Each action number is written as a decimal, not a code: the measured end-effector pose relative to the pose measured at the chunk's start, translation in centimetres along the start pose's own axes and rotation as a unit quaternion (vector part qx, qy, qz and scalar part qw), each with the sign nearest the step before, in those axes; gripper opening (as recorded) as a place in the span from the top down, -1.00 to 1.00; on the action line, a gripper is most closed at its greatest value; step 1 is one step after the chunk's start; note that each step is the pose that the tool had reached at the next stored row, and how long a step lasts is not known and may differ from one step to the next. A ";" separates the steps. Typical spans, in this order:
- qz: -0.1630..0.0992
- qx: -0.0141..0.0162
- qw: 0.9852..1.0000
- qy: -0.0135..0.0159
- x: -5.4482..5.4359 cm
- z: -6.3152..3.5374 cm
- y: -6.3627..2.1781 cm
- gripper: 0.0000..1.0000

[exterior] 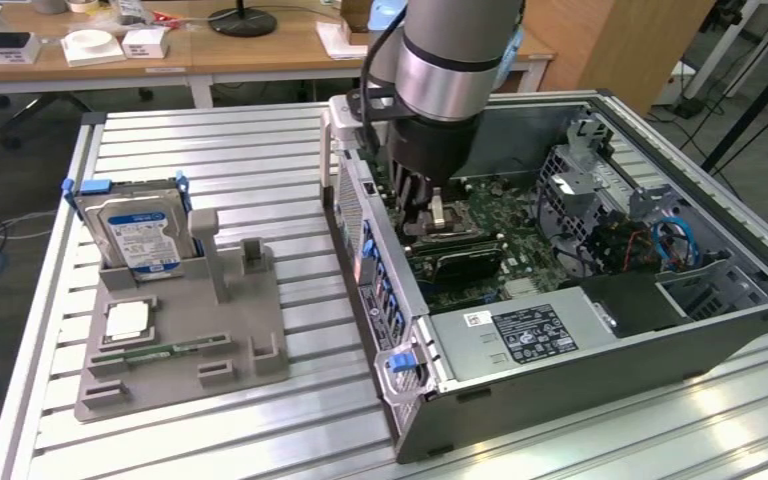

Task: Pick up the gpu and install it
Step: 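Press down on the gpu until it lock into place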

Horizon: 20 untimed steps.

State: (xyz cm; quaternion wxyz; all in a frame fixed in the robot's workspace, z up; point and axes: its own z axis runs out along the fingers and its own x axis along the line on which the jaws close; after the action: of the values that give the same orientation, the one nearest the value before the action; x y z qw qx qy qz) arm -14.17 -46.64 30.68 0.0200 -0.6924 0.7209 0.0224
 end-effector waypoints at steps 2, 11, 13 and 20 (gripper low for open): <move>-0.001 -0.001 1.000 0.000 0.0 0.03 -0.13 0.79; -0.010 -0.022 1.000 0.001 0.0 0.12 -0.60 0.79; -0.010 -0.022 1.000 0.001 0.0 0.17 -0.56 0.79; -0.011 -0.016 1.000 0.001 0.0 0.49 -0.10 0.79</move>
State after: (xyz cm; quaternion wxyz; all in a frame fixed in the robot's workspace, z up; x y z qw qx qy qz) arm -14.08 -46.66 30.19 0.0085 -0.7002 0.7131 0.0333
